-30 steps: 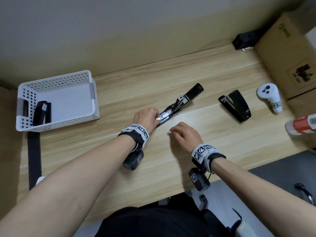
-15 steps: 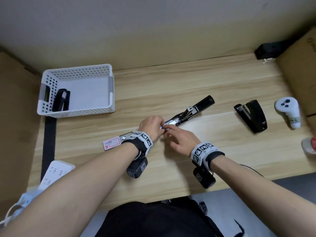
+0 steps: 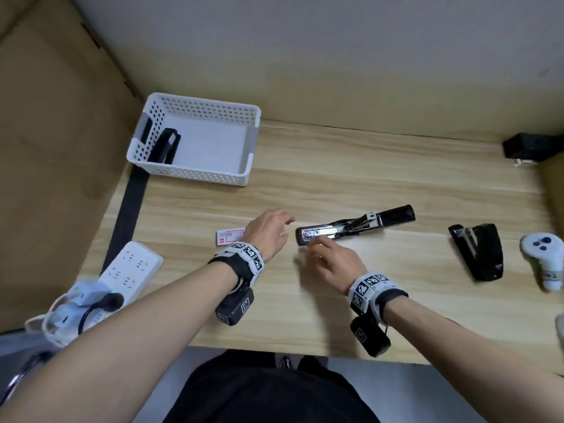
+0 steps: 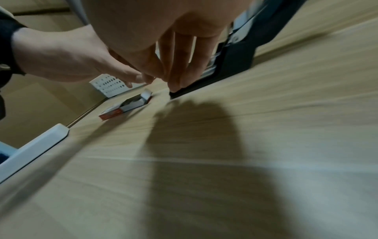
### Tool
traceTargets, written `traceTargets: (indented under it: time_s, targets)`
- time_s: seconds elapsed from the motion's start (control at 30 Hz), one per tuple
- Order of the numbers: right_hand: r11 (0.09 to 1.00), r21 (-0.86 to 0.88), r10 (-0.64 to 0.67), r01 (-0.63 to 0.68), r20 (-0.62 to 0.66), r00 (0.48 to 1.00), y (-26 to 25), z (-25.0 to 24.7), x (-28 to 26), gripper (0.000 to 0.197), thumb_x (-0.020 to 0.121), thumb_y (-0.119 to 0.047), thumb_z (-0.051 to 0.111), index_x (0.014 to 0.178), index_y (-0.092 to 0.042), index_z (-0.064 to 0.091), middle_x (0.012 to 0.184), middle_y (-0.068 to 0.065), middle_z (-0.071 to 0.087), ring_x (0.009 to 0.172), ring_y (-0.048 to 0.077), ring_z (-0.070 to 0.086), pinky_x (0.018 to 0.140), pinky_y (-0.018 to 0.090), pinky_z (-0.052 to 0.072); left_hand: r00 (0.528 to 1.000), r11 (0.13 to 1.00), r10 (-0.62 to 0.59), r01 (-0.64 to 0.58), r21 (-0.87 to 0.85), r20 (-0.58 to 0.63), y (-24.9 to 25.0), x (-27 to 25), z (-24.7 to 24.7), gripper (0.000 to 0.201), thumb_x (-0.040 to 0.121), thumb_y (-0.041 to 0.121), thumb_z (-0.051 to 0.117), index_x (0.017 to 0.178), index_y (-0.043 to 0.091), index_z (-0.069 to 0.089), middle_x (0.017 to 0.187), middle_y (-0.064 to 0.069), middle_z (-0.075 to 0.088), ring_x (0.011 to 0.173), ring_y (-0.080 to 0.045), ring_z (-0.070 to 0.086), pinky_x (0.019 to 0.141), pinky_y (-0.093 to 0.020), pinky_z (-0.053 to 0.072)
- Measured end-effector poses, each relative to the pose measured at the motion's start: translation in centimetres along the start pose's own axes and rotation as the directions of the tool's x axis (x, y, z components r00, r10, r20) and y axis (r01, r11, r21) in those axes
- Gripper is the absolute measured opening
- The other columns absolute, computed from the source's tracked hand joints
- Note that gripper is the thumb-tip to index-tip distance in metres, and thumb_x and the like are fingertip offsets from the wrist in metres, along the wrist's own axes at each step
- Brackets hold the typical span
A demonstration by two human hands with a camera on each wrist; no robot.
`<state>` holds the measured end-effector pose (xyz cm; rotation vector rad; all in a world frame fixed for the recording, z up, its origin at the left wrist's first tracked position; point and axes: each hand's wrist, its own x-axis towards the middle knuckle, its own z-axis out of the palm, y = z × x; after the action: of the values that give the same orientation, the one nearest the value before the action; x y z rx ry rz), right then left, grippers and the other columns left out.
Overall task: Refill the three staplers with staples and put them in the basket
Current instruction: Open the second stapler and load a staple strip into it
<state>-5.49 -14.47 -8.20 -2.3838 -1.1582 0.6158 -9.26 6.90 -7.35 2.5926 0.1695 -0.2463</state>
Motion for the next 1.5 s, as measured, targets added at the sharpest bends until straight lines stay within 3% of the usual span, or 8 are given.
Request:
traceTargets:
  time_s: [0.3,0.43,0.67,1.0,1.13,1.27,1.4,1.5]
  targets:
    - [0.995,0.008,-0.103,0.104,-0.069,0.992,-5.4,4.0,8.8,0.029,0.078,-0.012,0.054,0.105,-0.016,0.063,0.108,0.001,0.06,0.1,0.024,0.049,0.083,0.04,0.047,0.957,0.954,-0.266,0.244,-0.175,-0.113,-8.9,-6.3,-1.9,0.037,0.078,0.007,0.062,0.114,0.018,0.066,0.113,0.004,0.06,0.108,-0.019,0.055,0.094,-0.038,0.047]
    - [0.999,-0.044,-0.014,0.011,-0.063,0.998,-6.1,5.3,10.9,0.02,0.09,-0.025,0.052,0.105,-0.02,0.064,0.103,-0.002,0.058,0.098,0.023,0.048,0.075,0.043,0.05,0.976,0.972,-0.204,0.193,-0.136,-0.076,-9.7,-6.3,-1.0,0.041,0.072,0.007,0.065,0.111,0.019,0.067,0.109,0.002,0.058,0.106,-0.023,0.053,0.092,-0.042,0.047]
    - [0.991,-0.096,0.089,-0.089,-0.003,0.996,-7.0,5.2,13.0,0.02,0.088,-0.04,0.059,0.103,-0.028,0.066,0.102,-0.003,0.053,0.099,0.02,0.048,0.064,0.033,0.046,0.968,0.97,-0.225,0.212,-0.122,-0.107,-9.5,-5.6,-0.8,0.035,0.081,0.006,0.063,0.113,0.021,0.065,0.111,0.003,0.058,0.106,-0.02,0.053,0.091,-0.036,0.045]
    - [0.948,0.272,0.192,-0.164,-0.079,0.978,-5.5,3.5,11.7,0.003,0.082,-0.02,0.072,0.085,-0.021,0.073,0.084,-0.004,0.068,0.076,0.014,0.06,0.071,0.03,0.049,0.977,0.977,-0.202,0.196,-0.083,-0.068,-9.4,-5.7,-1.3,0.036,0.081,0.008,0.064,0.115,0.021,0.063,0.113,0.003,0.056,0.108,-0.02,0.052,0.095,-0.034,0.043]
    - [0.917,0.313,0.27,-0.247,-0.029,0.963,-4.2,1.5,8.6,0.01,0.087,-0.021,0.069,0.095,-0.019,0.076,0.086,-0.007,0.069,0.079,0.01,0.06,0.068,0.017,0.042,0.981,0.981,-0.189,0.188,-0.036,-0.032,-7.9,-5.9,-1.9,0.043,0.08,0.008,0.064,0.121,0.021,0.061,0.118,0.004,0.054,0.113,-0.019,0.048,0.098,-0.033,0.04]
    - [0.927,0.228,0.291,-0.298,0.065,0.954,-3.2,1.1,6.0,0.013,0.089,-0.016,0.064,0.095,-0.016,0.076,0.093,-0.001,0.073,0.089,0.018,0.065,0.08,0.028,0.049,0.997,0.999,-0.037,0.035,-0.039,-0.065,-5.4,-6.2,-2.1,0.035,0.085,0.007,0.06,0.118,0.018,0.063,0.118,0.004,0.055,0.115,-0.017,0.047,0.095,-0.041,0.045]
    - [0.911,0.186,0.342,-0.368,0.159,0.926,-3.5,2.2,4.5,0.013,0.085,-0.015,0.066,0.092,-0.019,0.077,0.096,-0.004,0.075,0.091,0.015,0.067,0.082,0.026,0.048,0.984,0.978,0.156,-0.166,-0.127,-0.088,-3.6,-6.3,-0.2,0.028,0.084,0.002,0.056,0.108,0.014,0.066,0.109,0.0,0.061,0.11,-0.019,0.052,0.089,-0.041,0.048]
    - [0.871,0.229,0.408,-0.435,0.157,0.899,-3.4,3.3,3.8,0.013,0.081,-0.021,0.073,0.094,-0.019,0.076,0.098,-0.005,0.075,0.092,0.013,0.066,0.084,0.025,0.048,0.993,0.991,0.107,-0.103,-0.09,0.047,-2.7,-6.8,0.9,0.029,0.089,0.01,0.054,0.117,0.017,0.063,0.118,0.001,0.06,0.114,-0.018,0.051,0.092,-0.033,0.044]
